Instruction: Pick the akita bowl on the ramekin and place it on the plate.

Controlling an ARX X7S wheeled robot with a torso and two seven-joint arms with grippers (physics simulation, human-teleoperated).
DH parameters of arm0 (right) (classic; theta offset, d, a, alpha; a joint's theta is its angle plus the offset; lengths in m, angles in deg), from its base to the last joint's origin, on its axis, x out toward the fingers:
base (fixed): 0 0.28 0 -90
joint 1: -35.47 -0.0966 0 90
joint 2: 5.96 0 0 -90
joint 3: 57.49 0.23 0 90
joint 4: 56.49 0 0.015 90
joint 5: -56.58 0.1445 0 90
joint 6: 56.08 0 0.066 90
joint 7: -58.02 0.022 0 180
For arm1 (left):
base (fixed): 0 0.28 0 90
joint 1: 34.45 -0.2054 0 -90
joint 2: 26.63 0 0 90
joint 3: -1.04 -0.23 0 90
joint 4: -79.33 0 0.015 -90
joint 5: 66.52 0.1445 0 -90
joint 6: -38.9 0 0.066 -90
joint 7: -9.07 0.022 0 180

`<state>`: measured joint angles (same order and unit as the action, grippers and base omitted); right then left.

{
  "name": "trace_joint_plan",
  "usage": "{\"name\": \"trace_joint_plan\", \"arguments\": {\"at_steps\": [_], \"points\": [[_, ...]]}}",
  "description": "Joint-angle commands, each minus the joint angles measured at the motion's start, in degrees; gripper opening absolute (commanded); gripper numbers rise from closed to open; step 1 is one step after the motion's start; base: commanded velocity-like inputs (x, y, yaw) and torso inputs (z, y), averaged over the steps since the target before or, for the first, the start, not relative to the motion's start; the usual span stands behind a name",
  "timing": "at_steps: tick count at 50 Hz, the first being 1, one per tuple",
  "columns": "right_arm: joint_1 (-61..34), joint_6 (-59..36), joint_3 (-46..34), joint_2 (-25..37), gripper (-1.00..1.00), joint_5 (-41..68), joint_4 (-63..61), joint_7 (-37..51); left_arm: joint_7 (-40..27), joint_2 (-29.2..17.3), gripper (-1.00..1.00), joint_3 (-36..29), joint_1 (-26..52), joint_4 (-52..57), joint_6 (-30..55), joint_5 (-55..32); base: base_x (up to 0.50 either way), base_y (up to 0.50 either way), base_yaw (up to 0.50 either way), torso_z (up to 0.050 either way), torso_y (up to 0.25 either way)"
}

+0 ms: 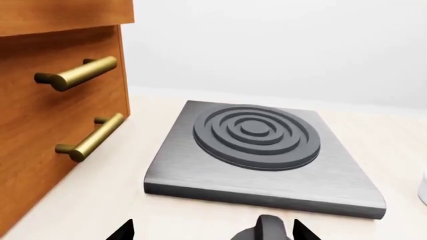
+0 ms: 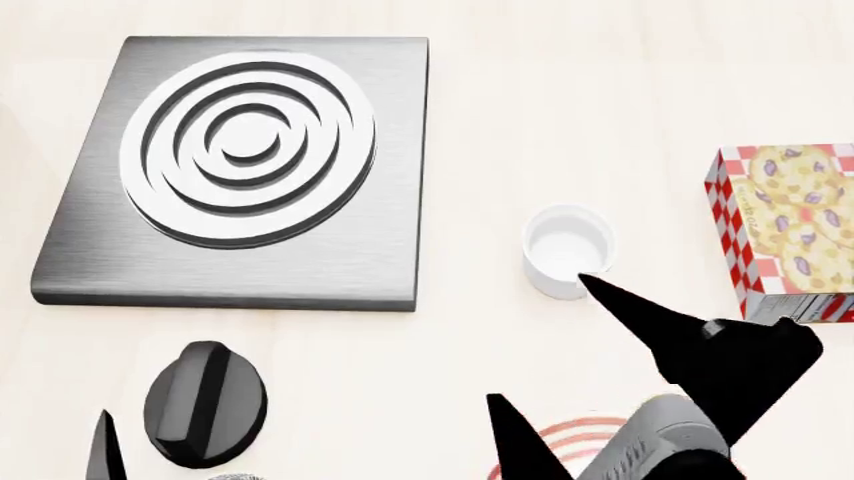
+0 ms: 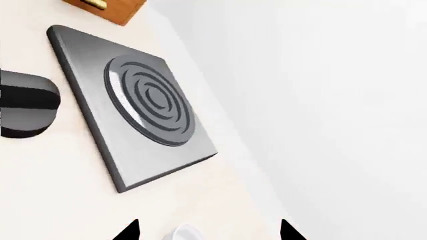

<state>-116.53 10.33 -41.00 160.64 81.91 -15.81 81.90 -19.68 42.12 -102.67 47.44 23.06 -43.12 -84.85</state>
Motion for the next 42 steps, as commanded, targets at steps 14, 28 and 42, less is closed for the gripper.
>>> {"name": "trace_joint_plan", "arguments": {"at_steps": [14,28,42], "points": [[9.2,28.7,5.0,-5.2,1.0,10.7,17.3,25.0,0.4,-0.3,1.0,-0.1,-0.1,-0.6,-1.0,-1.0,0.0,0.0,0.0,0.0,0.144],[13.8,38.3,5.8,-7.5,1.0,8.3,21.3,30.9,0.4,-0.6,1.0,-0.2,-0.1,-0.6,-1.3,-1.0,0.0,0.0,0.0,0.0,0.25],[16.6,47.3,7.5,-7.1,1.0,3.6,22.4,35.3,0.3,-0.9,1.0,-0.5,-0.1,-0.5,-1.2,-1.1,0.0,0.0,0.0,0.0,0.25]]}}
